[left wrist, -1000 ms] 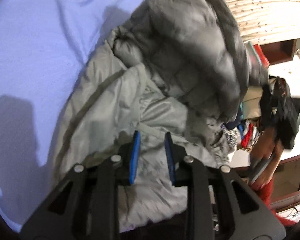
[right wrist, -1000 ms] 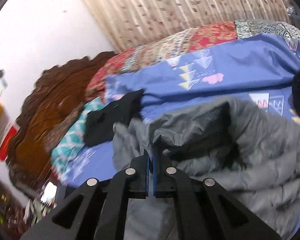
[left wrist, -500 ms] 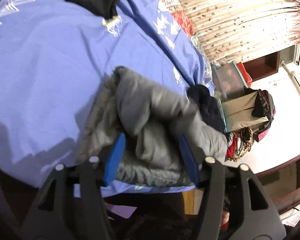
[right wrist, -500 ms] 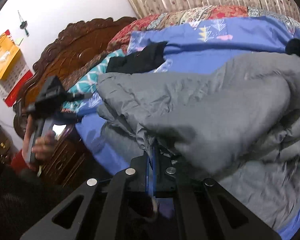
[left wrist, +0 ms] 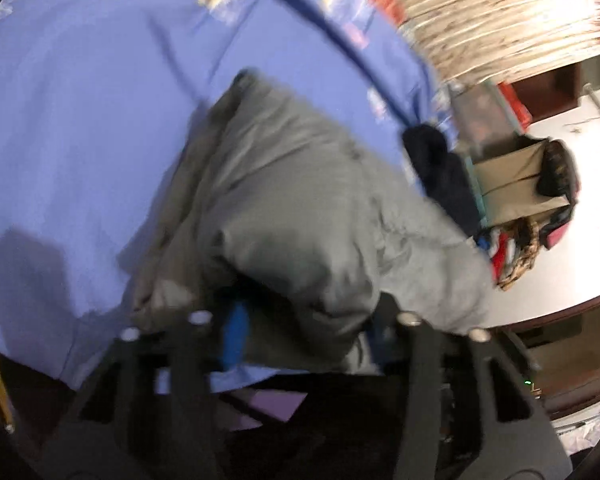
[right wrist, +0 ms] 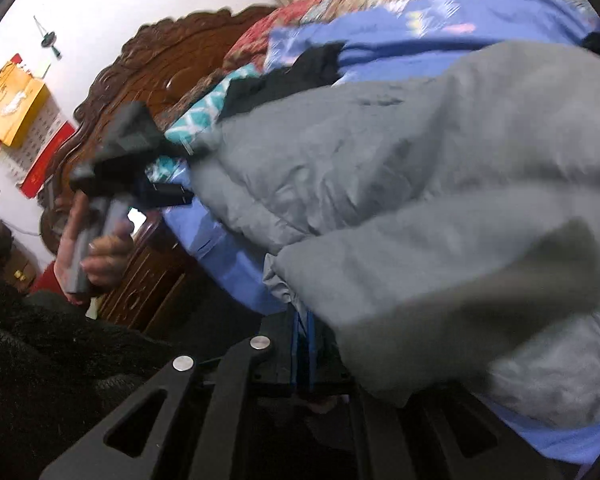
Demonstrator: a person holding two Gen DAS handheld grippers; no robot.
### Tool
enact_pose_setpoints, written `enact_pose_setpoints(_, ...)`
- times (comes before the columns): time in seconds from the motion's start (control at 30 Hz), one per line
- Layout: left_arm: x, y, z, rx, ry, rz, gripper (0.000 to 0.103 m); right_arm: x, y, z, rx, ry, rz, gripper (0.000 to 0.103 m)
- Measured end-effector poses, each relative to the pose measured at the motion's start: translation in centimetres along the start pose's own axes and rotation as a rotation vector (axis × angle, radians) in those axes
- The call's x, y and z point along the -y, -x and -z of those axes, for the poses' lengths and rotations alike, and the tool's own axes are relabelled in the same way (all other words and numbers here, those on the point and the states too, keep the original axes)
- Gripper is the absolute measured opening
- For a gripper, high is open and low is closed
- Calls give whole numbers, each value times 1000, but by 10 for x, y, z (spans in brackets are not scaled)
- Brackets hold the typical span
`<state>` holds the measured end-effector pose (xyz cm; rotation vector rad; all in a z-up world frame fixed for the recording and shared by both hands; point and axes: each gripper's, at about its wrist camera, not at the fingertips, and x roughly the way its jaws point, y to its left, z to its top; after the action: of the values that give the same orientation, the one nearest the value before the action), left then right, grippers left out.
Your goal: Fold large clothes
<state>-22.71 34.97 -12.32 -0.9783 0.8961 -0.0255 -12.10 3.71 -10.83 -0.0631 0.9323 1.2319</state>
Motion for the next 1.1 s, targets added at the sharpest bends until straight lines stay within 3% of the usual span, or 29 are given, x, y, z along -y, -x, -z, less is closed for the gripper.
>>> enact_pose_setpoints(0.13,-14,0,-3,-1,32,15,36,22,60,12,37,-62,-16,67)
enact_pose_setpoints(0.17,-14,1,-3,-1,33,16,36,35,84,13,91,-120,12,76)
enact_pose_setpoints(0.23,-15,0,-5,-7,34,14,36,55,116,10,184,-225,61,85)
enact_pose_setpoints(0.33,-15,0,-7,-9,30,8,36,95,156,-1,341,-444,98,93)
enact_pose_setpoints(0.43,-14,0,-8,-8,33,7,36,135,162,-13,417,-677,33,96)
enact_pose_setpoints(0.57,-14,-1,-8,-7,32,3,36,166,134,-34,359,-847,-50,96)
enact_pose_setpoints(0.6,-14,-1,-8,-7,33,4,36,172,132,-37,340,-845,-36,94)
enact_pose_setpoints(0.63,-14,-1,-8,-7,35,6,36,171,126,-41,331,-820,-13,71)
enact_pose_setpoints(0.67,-14,0,-9,-8,37,7,35,166,121,-47,307,-771,18,35)
enact_pose_setpoints(0.8,-11,13,-21,14,19,10,24,131,125,-49,308,-646,-45,30)
enact_pose_setpoints(0.9,-10,31,-36,52,10,9,23,97,129,-38,294,-578,-92,30)
enact_pose_setpoints(1.0,-11,40,-44,71,-6,-7,23,90,116,-12,233,-604,-53,30)
enact_pose_setpoints(1.1,-20,32,-41,39,-8,-42,23,124,89,36,160,-747,4,30)
